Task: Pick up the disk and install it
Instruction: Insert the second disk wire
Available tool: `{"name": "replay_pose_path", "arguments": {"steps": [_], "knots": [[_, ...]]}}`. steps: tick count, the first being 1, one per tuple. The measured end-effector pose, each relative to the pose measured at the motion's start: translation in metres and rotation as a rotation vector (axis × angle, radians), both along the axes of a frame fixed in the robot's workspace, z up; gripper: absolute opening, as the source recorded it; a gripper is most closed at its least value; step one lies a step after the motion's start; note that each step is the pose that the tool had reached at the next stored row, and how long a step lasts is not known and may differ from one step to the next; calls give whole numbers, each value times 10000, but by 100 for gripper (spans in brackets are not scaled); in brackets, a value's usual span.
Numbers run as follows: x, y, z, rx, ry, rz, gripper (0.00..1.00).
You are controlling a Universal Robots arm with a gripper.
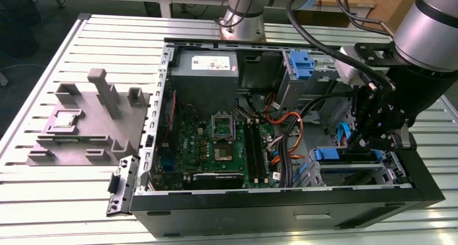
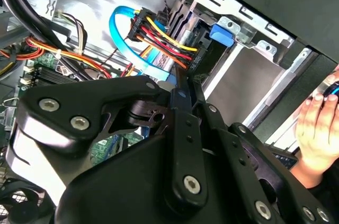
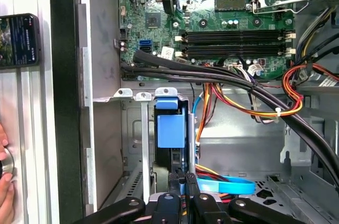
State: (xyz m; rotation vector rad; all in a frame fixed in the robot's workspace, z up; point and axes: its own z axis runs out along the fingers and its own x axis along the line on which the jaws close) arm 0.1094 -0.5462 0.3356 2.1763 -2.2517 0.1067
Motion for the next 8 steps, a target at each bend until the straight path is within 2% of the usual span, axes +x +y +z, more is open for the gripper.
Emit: {"name": "replay_pose_path", "arguments": {"steps": [3,8], "knots": [[1,-3,0,32,-14,3,16],[0,-10,0,32,-26,2,16]]}}
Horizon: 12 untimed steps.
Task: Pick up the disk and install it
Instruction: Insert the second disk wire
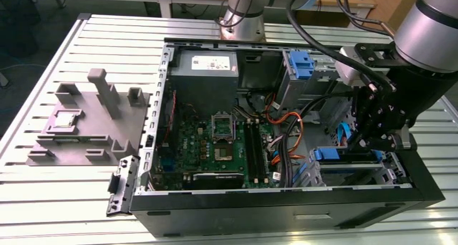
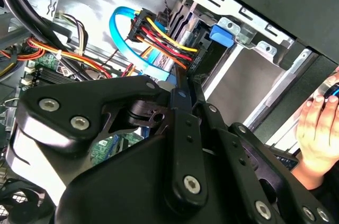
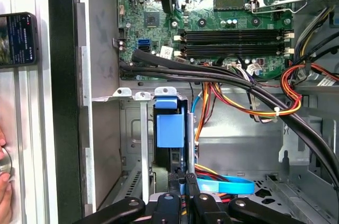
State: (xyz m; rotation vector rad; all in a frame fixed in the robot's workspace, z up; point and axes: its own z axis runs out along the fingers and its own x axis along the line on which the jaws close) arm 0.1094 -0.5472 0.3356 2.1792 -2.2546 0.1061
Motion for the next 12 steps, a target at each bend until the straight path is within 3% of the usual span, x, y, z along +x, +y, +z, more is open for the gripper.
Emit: {"name": "replay_pose_path", "arguments": {"steps": [12], "knots": [[0,-23,-36,7,-3,0,16]]}}
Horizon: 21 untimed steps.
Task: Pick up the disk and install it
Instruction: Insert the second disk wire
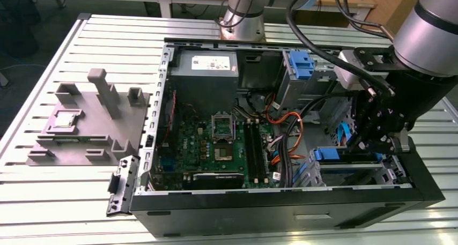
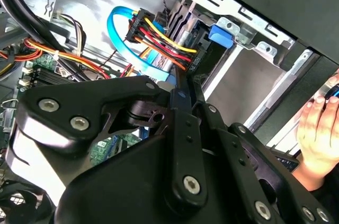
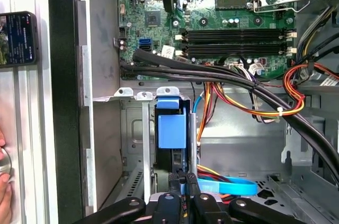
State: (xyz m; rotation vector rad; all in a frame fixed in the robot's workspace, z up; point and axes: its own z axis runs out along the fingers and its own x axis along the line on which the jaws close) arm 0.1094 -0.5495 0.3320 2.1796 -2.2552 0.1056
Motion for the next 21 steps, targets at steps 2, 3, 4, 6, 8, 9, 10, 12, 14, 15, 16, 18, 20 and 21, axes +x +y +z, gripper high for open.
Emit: {"name": "replay_pose_path", "arguments": {"steps": [2,3,4,6,8,9,10,12,14,15,16,18,20,21], "knots": [[0,-1,-12,-2,-1,1,16],[0,-2,-18,-3,-2,1,16],[0,-3,-21,-3,-2,1,16],[0,-3,-24,2,-2,0,16],[0,-3,-25,3,-2,0,16],[0,-3,-25,4,-2,0,16],[0,-3,-25,4,-2,0,16],[0,-2,-28,15,-3,1,17],[0,-3,-9,29,-3,0,24],[0,-3,15,30,-2,0,24],[0,-3,44,46,-3,0,24],[0,-3,102,62,-2,0,24],[0,-3,143,71,0,0,24],[0,-3,155,75,1,0,24]]}}
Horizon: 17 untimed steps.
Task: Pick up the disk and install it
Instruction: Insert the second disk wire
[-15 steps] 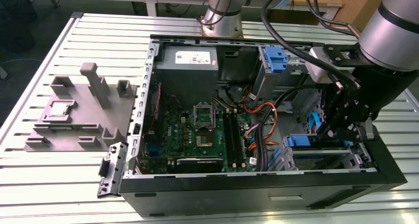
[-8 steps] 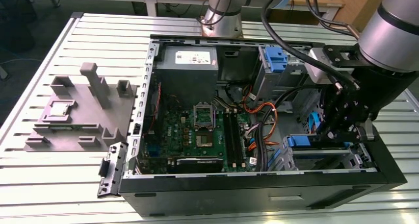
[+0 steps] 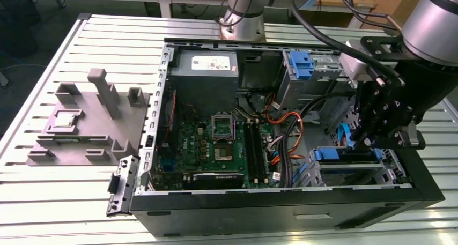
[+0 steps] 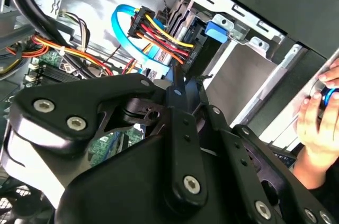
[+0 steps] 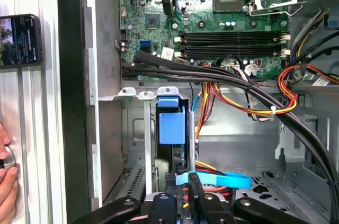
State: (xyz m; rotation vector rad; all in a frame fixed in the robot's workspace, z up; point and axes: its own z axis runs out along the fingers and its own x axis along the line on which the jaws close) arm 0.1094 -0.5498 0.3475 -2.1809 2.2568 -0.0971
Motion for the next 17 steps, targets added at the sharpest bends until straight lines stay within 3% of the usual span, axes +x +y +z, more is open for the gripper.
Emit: {"name": "replay_pose_path", "arguments": {"steps": [8,12,17], "knots": [[0,0,3,9,1,0,24],[0,0,4,10,1,0,10],[0,0,4,13,1,0,10]]}}
